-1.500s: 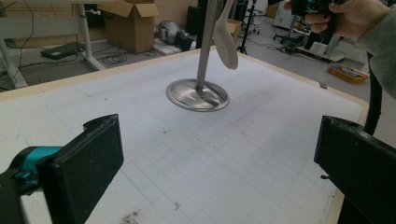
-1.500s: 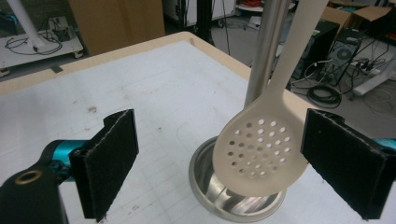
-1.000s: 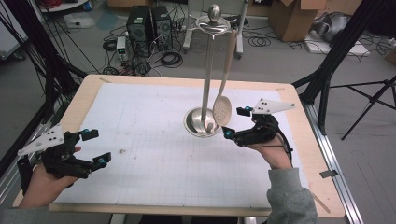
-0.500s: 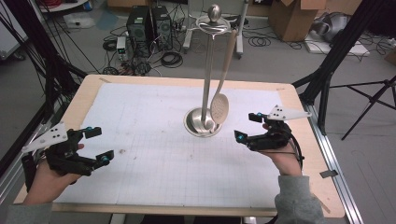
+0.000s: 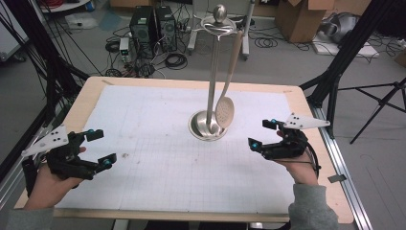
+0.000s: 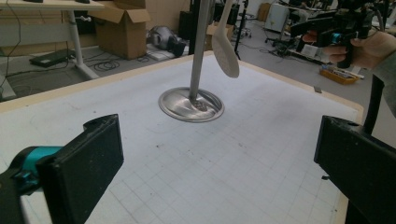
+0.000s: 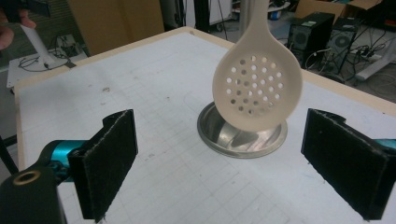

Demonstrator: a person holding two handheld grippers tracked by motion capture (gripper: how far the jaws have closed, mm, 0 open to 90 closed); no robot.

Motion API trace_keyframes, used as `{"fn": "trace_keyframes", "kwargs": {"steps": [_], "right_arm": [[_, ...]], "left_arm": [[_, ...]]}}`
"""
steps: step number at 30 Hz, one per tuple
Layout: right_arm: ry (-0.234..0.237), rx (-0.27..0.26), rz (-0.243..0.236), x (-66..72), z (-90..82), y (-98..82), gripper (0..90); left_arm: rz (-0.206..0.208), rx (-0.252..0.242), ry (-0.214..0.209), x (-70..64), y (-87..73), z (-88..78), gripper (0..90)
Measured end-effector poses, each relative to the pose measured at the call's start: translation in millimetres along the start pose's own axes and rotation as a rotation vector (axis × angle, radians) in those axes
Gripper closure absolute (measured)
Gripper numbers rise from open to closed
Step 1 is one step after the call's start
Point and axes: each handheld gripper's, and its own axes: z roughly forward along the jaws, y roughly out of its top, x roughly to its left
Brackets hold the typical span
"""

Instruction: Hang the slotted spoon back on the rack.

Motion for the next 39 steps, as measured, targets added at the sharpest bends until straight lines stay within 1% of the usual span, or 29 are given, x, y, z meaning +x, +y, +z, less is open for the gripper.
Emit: {"fn": "trace_keyframes", "kwargs": {"steps": [3,4,6,8,13,14,17,22,26,30,34,37,39], "right_arm": [[-0.009,-0.01,0.0,-1.4,-5.7,-3.7,9.5],[-0.016,-0.021,0.001,-2.6,-8.1,-5.5,9.5],[-0.03,-0.033,0.009,-4.0,-11.4,-7.8,9.5],[-0.048,-0.047,0.027,-5.3,-16.3,-11.8,9.5],[-0.073,-0.069,0.046,-9.0,-24.2,-22.1,9.5],[-0.082,-0.075,0.057,-10.5,-26.1,-25.2,9.5],[-0.109,-0.092,0.076,-14.4,-29.5,-33.4,9.5],[-0.141,-0.088,0.106,-19.2,-32.9,-46.5,9.5],[-0.156,-0.095,0.117,-20.2,-38.0,-52.9,9.5],[-0.174,-0.122,0.12,-21.7,-44.2,-58.4,9.5],[-0.191,-0.135,0.128,-23.4,-48.8,-64.8,9.5],[-0.193,-0.143,0.145,-24.8,-50.2,-69.2,9.5],[-0.195,-0.15,0.148,-25.7,-49.5,-72.0,9.5]], "left_arm": [[0.0,-0.009,0.005,0.7,-0.4,0.6,1.7],[0.002,-0.01,0.007,1.0,-0.6,1.0,1.7],[0.002,-0.011,0.001,0.9,-0.8,2.1,1.7],[0.005,-0.008,0.003,1.2,-1.2,3.1,1.8],[0.003,-0.008,0.014,4.1,-3.8,4.2,1.8],[0.003,-0.01,0.016,4.7,-4.4,4.2,1.8],[0.006,-0.016,0.027,6.5,-6.1,4.0,1.8],[0.003,-0.016,0.052,11.3,-11.5,2.8,1.8],[-0.003,-0.025,0.071,15.4,-15.7,0.6,1.8],[-0.008,-0.032,0.089,18.9,-19.6,-2.1,1.8],[-0.015,-0.04,0.111,23.4,-25.8,-4.1,1.8],[-0.023,-0.034,0.126,26.2,-30.8,-3.6,1.7],[-0.028,-0.028,0.129,28.0,-33.1,-3.4,1.7]]}}
